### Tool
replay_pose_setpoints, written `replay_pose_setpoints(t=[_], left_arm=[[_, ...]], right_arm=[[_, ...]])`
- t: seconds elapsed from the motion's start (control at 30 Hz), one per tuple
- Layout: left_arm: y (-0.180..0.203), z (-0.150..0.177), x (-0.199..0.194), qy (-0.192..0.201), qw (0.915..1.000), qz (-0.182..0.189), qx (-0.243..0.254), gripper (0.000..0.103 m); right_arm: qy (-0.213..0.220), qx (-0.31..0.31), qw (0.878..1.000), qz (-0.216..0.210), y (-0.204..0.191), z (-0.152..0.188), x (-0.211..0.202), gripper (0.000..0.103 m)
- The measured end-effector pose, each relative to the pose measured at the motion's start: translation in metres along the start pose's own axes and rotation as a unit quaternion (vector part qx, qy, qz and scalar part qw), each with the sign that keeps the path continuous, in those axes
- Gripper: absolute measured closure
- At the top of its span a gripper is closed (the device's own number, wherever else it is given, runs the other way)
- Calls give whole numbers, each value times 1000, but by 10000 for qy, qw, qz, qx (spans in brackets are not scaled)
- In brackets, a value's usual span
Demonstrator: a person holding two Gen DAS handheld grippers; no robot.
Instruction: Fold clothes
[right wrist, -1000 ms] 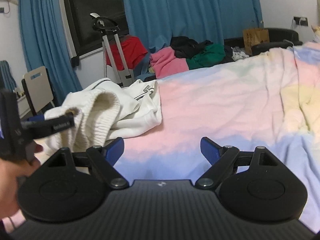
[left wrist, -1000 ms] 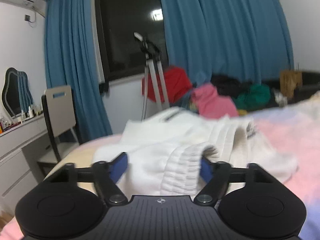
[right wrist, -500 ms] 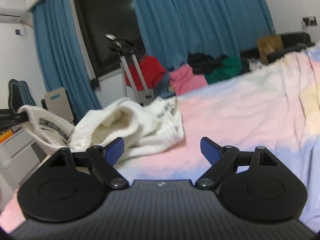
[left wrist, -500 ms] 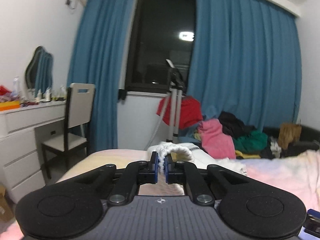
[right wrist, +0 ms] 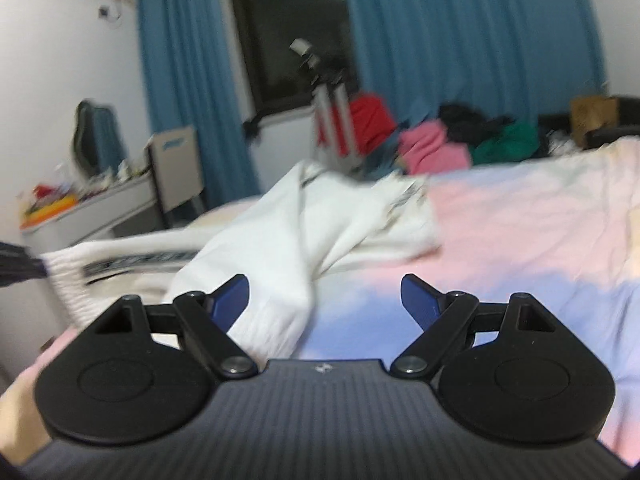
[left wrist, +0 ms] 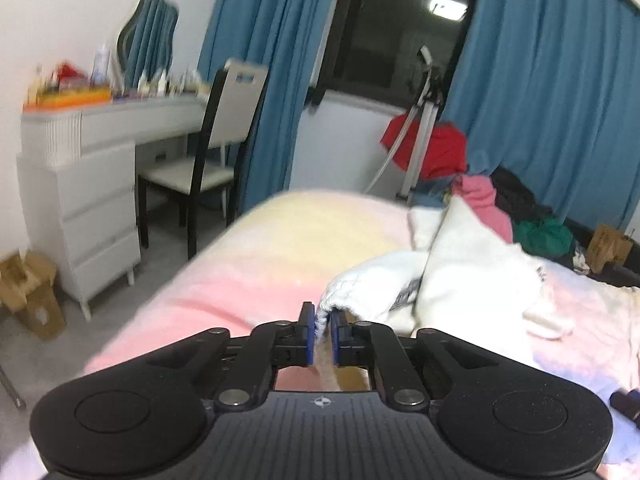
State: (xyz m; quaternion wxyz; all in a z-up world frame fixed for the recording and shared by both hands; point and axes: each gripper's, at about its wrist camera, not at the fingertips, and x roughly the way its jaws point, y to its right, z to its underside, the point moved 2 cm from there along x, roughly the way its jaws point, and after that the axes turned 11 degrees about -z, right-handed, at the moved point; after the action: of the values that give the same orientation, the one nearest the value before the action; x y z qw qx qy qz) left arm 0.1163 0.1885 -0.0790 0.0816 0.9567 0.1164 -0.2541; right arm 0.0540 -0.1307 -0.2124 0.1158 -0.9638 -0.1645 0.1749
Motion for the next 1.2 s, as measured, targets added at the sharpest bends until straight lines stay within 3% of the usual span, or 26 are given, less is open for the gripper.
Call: replay_pose_setpoints(t=[0.13,0.3,0.43,0.47,0.53,0.63,0.73,0.8,0.97,1.13,1.2], left_arm=[[-20,-4,1,-384,9988,100,-276,77],[-31,-9,-13,-713,9961,222,-480,45],[-26,-6,-28,-639,9961,408,-462,34],[-22,-8,-27,-553,9967,425,-411,27],[-12,-11,-22,-353,9977,456,-362,20],[3,-11,-3,-279,9981,517,-200,20],[15,-6,20,-344,9986,384,-109,20],[21,-1,33,-415,9982,383,-195,21],[25,7,57,-506,9973,380,-362,37],[-5,7,59,-637,9899,634,-1099,72],[-19,7,62,-707,9846,739,-1415,75]], right_arm=[[-558,-84,9984,-98,-5,14,19,21],[-1083,21,9941,-103,1,30,44,28],[-1147,89,9931,-208,4,35,68,30],[-1128,49,9933,-237,4,36,73,31],[-1110,-21,9935,-231,5,37,84,44],[-1067,41,9940,-255,8,38,95,56],[-988,52,9942,-418,5,33,95,76],[-891,-127,9950,-440,-2,28,90,80],[-483,-771,9952,-370,-26,12,64,85],[-94,-1782,9833,-372,-66,-8,23,86],[-258,-2109,9762,-430,-80,-3,12,86]])
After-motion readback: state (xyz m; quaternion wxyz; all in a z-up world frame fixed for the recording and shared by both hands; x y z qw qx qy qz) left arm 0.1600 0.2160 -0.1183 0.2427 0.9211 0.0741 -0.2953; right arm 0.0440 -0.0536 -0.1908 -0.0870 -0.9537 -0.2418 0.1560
